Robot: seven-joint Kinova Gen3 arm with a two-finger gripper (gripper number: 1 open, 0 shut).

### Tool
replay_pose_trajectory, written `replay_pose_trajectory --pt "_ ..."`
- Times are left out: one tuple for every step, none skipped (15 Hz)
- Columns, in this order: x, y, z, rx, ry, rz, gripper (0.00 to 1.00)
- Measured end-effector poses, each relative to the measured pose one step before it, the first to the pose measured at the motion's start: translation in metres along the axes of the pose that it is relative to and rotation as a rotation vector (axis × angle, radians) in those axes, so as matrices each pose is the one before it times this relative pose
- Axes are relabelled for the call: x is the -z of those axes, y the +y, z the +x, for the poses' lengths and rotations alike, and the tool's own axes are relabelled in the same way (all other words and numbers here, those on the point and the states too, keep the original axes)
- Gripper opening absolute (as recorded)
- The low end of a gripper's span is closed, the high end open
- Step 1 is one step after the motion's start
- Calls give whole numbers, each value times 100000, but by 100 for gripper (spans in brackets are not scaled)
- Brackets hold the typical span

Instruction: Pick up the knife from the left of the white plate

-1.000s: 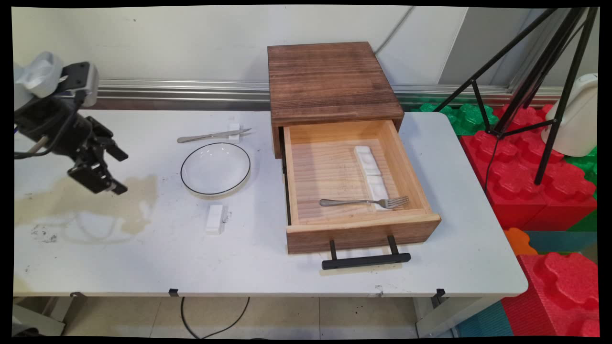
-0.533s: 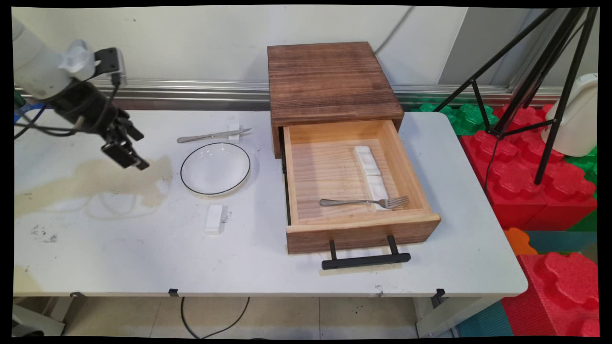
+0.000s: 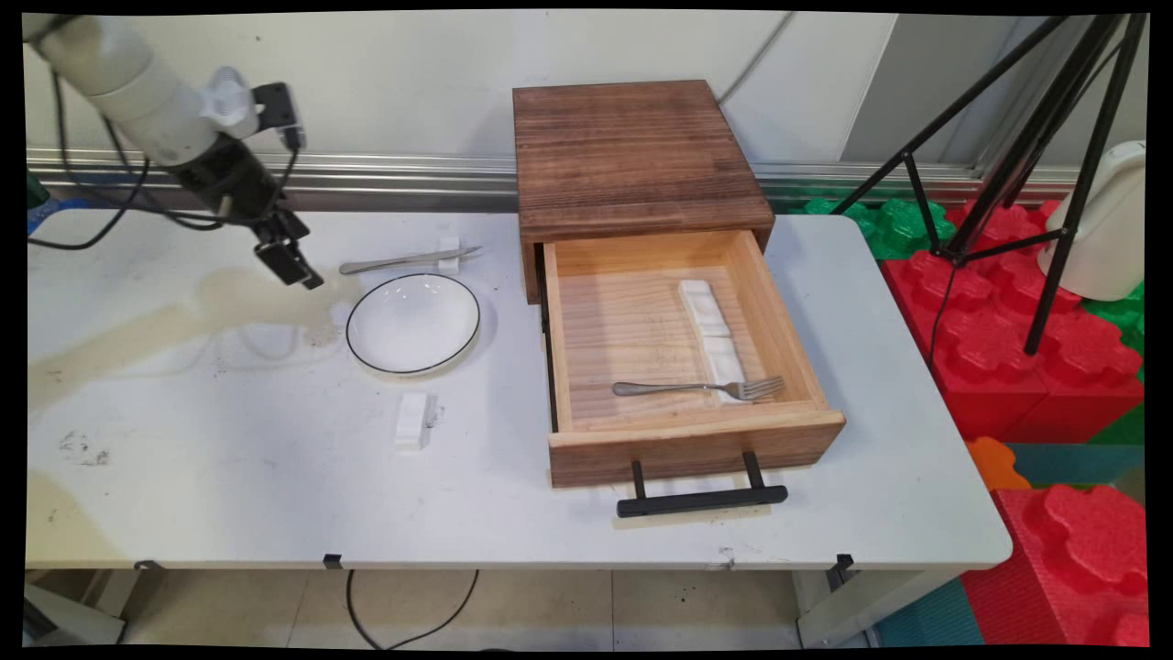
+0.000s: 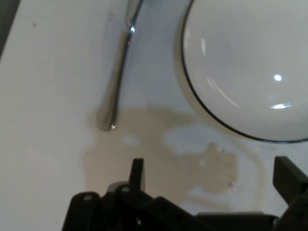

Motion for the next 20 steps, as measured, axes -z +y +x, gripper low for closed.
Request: replay_pose_trajectory --pt "-757 -734 772 -975 -425 816 100" --pt "-637 -595 707 -925 -227 674 100" --pt "-426 -390 487 -660 -76 431 100" --pt "-618 -546 739 -1077 -83 561 100" --pt "-731 -608 851 -1387 -16 492 100" --pt "-709 -594 779 -1405 -12 382 100" --pt "-607 -492 676 -1304 -25 233 100" --pt "-757 -647 635 -1642 -115 222 100" --pt "-739 -640 578 -1749 -158 214 100" --pt "-581 -520 403 -1383 -170 180 100" --pt "-706 -587 495 -1722 -265 94 100" --pt "-686 -544 462 -1788 -187 -99 100" --pt "-590 -438 368 -1522 -138 -244 100" --pt "-669 -419 385 -1835 -111 -659 100" --pt "-639 -354 354 -1728 -54 -892 100" --pt "-555 -260 263 -1409 -31 -942 100" --pt "-443 -168 139 -1053 -40 -941 100" --pt "-426 -163 218 -1103 24 -921 100" --pt "-564 -219 229 -1338 20 -1344 100" --pt "-596 -231 250 -1460 69 -1475 100"
